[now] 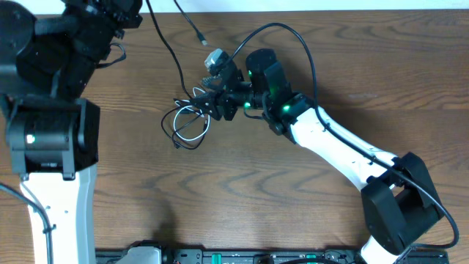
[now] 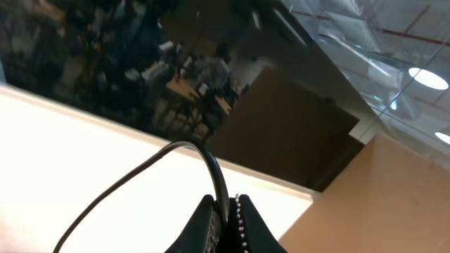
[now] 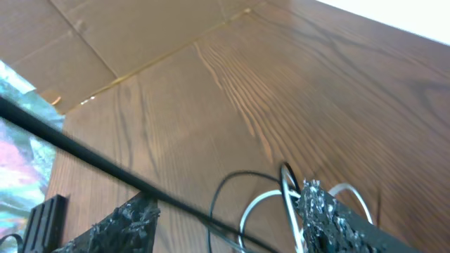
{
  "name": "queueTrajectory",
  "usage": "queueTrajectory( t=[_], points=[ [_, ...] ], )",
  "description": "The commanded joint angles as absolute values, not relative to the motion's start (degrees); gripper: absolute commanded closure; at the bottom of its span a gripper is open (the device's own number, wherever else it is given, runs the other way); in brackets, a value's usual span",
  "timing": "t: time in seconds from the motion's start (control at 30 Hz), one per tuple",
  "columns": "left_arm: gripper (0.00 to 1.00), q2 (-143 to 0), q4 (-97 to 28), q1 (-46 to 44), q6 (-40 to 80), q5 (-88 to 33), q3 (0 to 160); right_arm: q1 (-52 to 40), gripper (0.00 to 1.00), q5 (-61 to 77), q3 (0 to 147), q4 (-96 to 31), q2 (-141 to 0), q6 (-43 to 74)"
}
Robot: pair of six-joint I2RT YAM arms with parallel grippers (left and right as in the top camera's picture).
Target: Untangle cables
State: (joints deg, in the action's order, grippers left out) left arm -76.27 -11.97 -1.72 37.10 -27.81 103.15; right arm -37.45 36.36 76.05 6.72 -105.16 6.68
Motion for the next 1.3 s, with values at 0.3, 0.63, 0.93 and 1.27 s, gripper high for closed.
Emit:
queueTrajectory(
  t=[0.3, 0.63, 0.93, 1.27],
  points=[
    [0.93, -81.71, -15.40, -5.87, 39.48, -30.72, 104.27, -39.66, 0.84, 27.90, 76.51, 8.29, -105.23, 12.49],
    [0.92, -89.41, -27.86, -5.91, 34.02, -24.82, 104.27, -32.51, 0.99, 20.03, 76.51, -9.80, -98.94, 18.20],
    [0.17, -100.36, -38.74, -9.28, 20.36, -23.94, 104.27, -23.64, 0.99, 19.59, 76.51, -23.05, -88.58, 24.84],
    [0.15, -105.58, -48.69, -12.49, 3.88, -26.20, 104.25, -17.98, 0.99, 20.12, 76.42, -32.91, -92.14, 29.78]
  ],
)
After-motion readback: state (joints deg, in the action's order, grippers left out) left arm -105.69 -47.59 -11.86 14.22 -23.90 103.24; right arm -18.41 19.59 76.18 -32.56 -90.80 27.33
